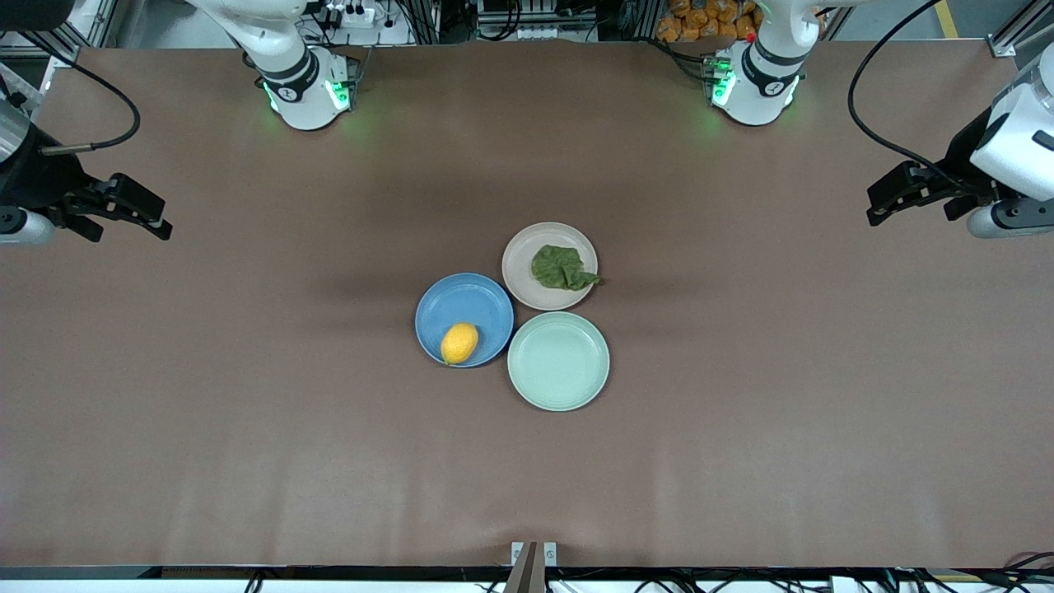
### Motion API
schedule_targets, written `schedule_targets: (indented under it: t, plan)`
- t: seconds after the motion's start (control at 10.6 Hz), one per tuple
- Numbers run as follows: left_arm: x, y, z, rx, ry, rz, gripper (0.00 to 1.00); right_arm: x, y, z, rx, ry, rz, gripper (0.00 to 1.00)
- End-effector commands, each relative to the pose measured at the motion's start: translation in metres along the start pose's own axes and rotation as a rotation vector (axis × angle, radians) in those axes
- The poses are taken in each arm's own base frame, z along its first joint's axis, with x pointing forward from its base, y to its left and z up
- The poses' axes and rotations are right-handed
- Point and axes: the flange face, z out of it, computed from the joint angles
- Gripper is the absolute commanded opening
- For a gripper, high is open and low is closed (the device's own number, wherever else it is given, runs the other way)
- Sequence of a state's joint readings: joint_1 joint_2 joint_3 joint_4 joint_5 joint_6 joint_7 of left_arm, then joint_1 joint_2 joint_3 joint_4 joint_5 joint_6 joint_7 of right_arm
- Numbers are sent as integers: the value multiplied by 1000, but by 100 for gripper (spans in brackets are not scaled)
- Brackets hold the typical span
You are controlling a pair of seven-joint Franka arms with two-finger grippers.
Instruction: Place lemon and lettuce in plates
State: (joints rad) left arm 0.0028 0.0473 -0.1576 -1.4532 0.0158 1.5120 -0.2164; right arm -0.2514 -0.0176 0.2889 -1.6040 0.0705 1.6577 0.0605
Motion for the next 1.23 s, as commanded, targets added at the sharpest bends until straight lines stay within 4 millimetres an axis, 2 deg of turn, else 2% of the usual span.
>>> schedule_targets:
  t: [0.0, 0.09, 0.28, 0.76, 0.85, 1.14]
  plan:
    - [-8, -4, -3, -11, -4, -3, 100, -1, 11, -1, -12, 8, 5, 100]
    - [-8, -3, -3, -7, -1, -1, 100, -1, 4, -3, -9, 17, -5, 100]
    - [-6, -4, -3, -9, 11, -2, 100, -1, 16, -8, -7, 32, 13, 100]
    - [-1, -5, -3, -12, 17, 33, 100, -5, 10, -14, -14, 42, -50, 100]
    - [-2, -6, -4, -12, 20, 32, 100, -7, 4, -15, -18, 44, -63, 100]
    - [-1, -5, -2, -11, 17, 33, 100, -7, 6, -15, -20, 46, -60, 100]
